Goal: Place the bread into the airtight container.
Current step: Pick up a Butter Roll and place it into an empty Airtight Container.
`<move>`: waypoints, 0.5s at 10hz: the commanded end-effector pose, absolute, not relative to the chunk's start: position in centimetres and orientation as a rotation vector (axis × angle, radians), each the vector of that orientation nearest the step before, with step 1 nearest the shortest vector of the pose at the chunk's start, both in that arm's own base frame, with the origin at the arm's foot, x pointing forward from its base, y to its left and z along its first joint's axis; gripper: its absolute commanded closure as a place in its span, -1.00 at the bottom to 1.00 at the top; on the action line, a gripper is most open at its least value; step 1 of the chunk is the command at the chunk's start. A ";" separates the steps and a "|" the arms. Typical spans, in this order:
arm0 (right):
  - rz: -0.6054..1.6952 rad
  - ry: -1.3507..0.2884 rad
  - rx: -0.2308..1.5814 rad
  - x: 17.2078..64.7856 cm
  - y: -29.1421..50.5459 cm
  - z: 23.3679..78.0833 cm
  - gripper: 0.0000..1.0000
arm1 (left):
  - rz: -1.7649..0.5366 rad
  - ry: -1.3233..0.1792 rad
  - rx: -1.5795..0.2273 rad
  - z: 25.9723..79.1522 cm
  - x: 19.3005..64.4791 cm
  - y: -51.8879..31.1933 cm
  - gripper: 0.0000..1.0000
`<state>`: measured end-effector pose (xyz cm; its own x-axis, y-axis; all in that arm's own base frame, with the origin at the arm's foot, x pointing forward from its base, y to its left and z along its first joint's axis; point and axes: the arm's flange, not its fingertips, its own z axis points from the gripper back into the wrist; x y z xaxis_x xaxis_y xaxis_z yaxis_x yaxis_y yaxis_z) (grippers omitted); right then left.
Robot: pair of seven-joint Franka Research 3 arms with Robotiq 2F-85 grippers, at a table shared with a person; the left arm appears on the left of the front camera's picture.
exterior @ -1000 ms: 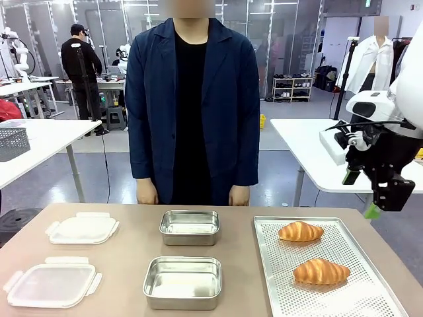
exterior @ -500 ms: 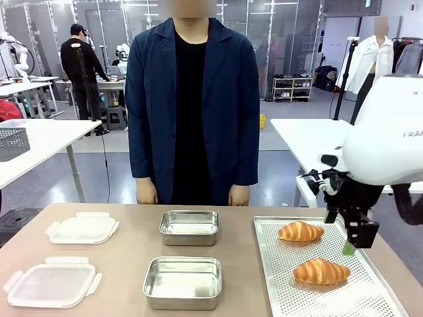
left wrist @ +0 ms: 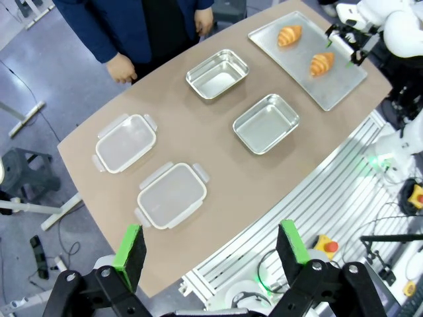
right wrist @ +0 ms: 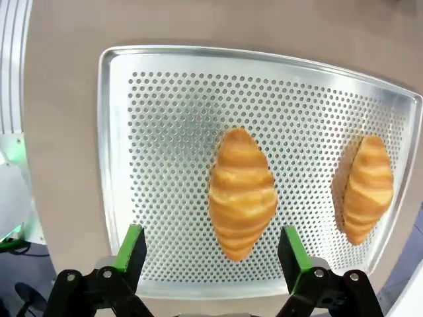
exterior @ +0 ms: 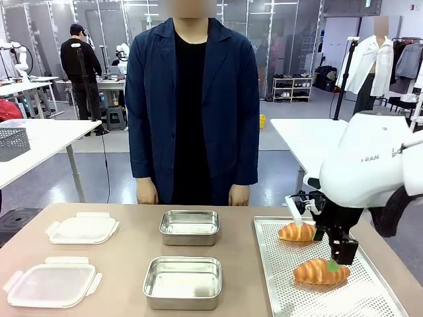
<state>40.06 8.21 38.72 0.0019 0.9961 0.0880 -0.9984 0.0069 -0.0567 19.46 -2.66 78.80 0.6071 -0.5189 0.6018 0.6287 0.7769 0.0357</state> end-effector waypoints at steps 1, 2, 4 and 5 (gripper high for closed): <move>1.551 -0.150 0.028 41.1 7.6 36.7 -1.00 | -0.681 -0.633 -0.178 79.0 19.5 -2.6 -1.00; 1.556 -0.148 0.028 41.4 7.3 35.9 -1.00 | -0.681 -0.633 -0.178 79.0 19.5 -2.6 -1.00; 1.534 -0.150 0.019 42.3 6.7 34.2 -1.00 | -0.681 -0.633 -0.178 79.0 19.5 -2.6 -1.00; 1.522 -0.163 0.024 42.7 6.5 33.4 -1.00 | -0.681 -0.633 -0.178 79.0 19.5 -2.6 -1.00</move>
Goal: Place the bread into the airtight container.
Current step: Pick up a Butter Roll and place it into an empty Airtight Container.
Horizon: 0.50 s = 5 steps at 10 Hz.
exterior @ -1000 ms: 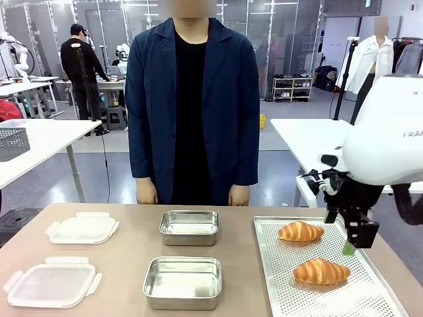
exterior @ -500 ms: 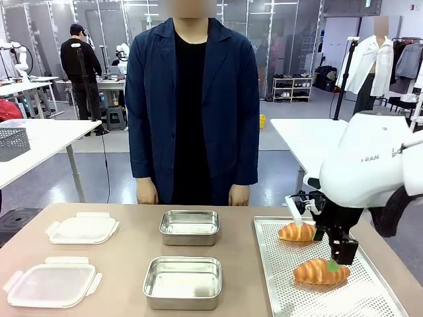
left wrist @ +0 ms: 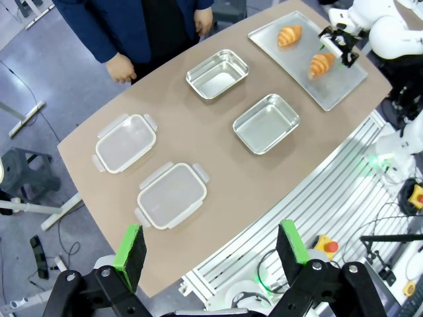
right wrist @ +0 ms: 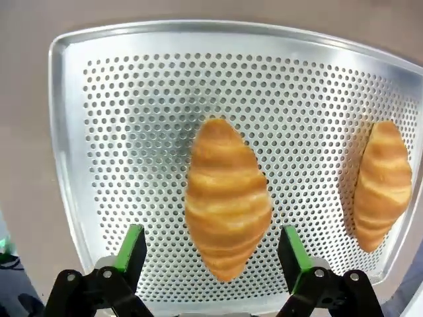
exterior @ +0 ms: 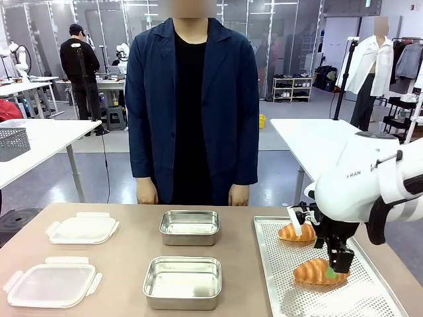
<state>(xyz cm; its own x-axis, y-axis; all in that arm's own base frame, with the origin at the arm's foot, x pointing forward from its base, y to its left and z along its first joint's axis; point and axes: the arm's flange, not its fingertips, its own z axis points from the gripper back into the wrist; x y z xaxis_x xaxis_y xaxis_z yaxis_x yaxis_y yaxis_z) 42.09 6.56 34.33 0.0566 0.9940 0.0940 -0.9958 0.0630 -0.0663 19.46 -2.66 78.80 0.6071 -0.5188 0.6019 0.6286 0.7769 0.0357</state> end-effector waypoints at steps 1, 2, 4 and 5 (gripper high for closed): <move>1.512 -0.163 0.009 43.1 6.2 32.6 -1.00 | -0.681 -0.633 -0.178 79.0 19.5 -2.6 -1.00; 1.513 -0.157 0.014 43.4 5.9 31.9 -1.00 | -0.681 -0.633 -0.178 79.0 19.5 -2.6 -1.00; 1.507 -0.136 0.017 43.9 5.7 30.9 -1.00 | -0.681 -0.633 -0.178 79.0 19.5 -2.6 -1.00; 1.502 -0.126 0.028 44.2 5.7 30.4 -1.00 | -0.681 -0.633 -0.178 79.0 19.5 -2.6 -1.00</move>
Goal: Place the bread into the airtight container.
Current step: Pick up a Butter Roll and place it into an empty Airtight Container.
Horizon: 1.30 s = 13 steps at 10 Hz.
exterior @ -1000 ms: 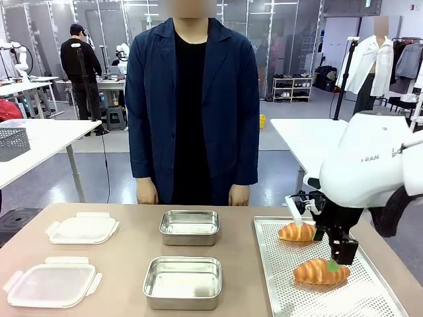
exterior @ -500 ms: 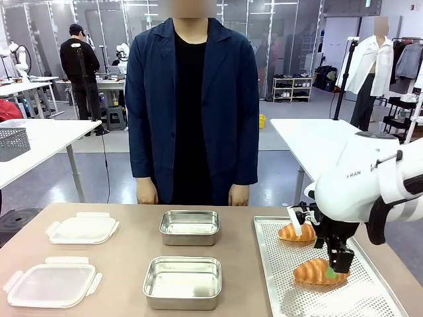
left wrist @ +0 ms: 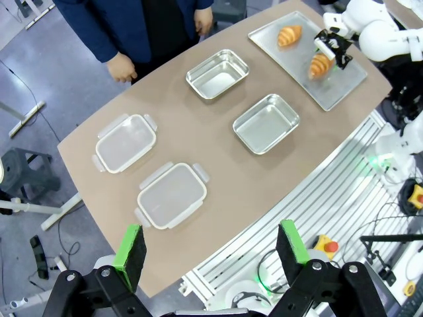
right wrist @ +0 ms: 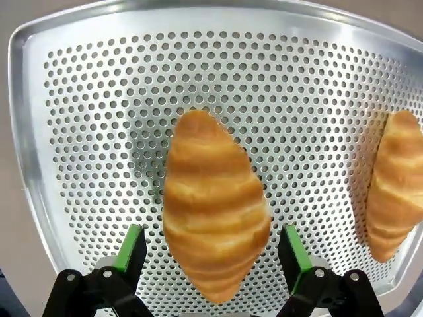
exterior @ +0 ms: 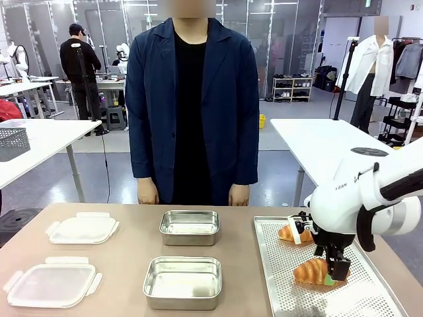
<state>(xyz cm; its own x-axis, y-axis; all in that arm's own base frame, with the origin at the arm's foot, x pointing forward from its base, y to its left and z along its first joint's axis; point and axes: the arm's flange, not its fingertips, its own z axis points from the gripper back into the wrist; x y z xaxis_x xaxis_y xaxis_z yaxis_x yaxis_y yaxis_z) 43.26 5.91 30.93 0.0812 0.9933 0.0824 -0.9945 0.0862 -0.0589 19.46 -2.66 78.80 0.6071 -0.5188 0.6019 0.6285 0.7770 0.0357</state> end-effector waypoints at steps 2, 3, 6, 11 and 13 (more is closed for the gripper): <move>1.488 -0.112 -0.004 44.7 5.6 29.8 -1.00 | -0.681 -0.633 -0.178 79.0 19.5 -2.6 -1.00; 1.493 -0.096 -0.002 45.0 5.6 29.6 -1.00 | -0.681 -0.633 -0.178 79.0 19.5 -2.6 -1.00; 1.496 -0.086 0.021 45.5 5.9 29.0 -1.00 | -0.681 -0.633 -0.178 79.0 19.5 -2.6 -1.00; 1.494 -0.069 0.024 45.6 6.1 28.8 -0.27 | -0.681 -0.633 -0.178 79.0 19.5 -2.6 -1.00; 1.486 -0.082 0.045 45.2 6.4 30.1 -0.05 | -0.681 -0.633 -0.178 79.0 19.5 -2.6 -1.00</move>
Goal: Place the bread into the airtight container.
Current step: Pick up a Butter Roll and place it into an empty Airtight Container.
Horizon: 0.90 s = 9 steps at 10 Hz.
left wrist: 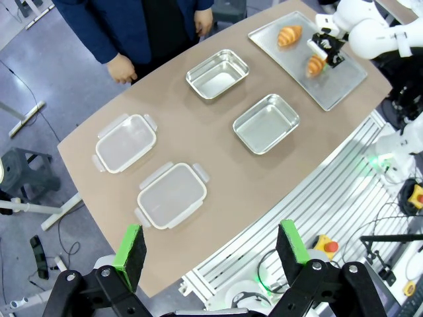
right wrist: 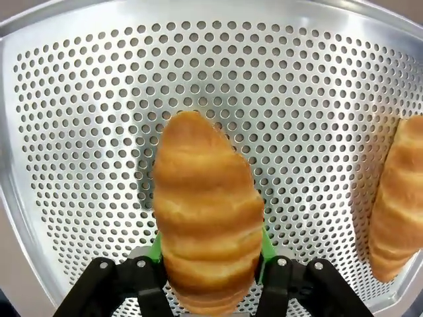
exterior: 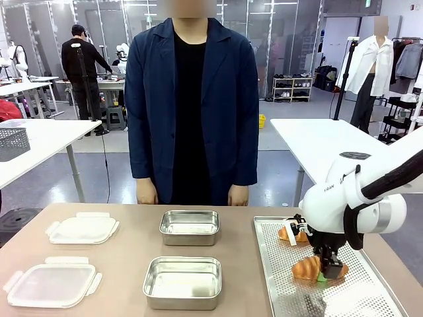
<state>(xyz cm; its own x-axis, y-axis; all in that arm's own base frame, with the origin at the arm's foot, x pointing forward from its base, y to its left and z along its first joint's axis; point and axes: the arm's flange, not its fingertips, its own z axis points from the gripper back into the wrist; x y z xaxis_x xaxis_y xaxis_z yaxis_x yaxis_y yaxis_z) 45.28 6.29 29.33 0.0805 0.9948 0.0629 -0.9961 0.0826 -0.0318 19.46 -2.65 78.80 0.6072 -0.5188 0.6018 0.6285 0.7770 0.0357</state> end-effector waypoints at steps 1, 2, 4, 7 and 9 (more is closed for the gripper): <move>1.485 -0.079 0.038 44.9 6.6 31.6 -0.05 | -0.681 -0.633 -0.178 79.0 19.5 -2.6 -1.00; 1.483 -0.082 0.040 44.6 7.0 33.2 -0.05 | -0.681 -0.633 -0.178 79.0 19.5 -2.6 -1.00; 1.454 -0.059 0.034 44.2 9.1 36.5 -0.05 | -0.681 -0.633 -0.178 79.0 19.5 -2.6 -1.00; 1.442 -0.046 0.047 43.4 16.4 40.6 -0.05 | -0.681 -0.633 -0.178 79.0 19.5 -2.6 -1.00; 1.427 -0.044 0.041 43.1 23.2 42.9 -0.05 | -0.681 -0.633 -0.178 79.0 19.5 -2.6 -1.00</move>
<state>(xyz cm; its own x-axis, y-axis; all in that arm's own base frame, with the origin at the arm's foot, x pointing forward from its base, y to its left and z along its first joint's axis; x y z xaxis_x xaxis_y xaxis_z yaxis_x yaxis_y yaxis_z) 42.06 20.92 42.54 0.1059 0.9923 0.0645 -0.9942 0.1067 -0.0093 19.45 -2.68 78.81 0.6071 -0.5191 0.6016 0.6284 0.7770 0.0364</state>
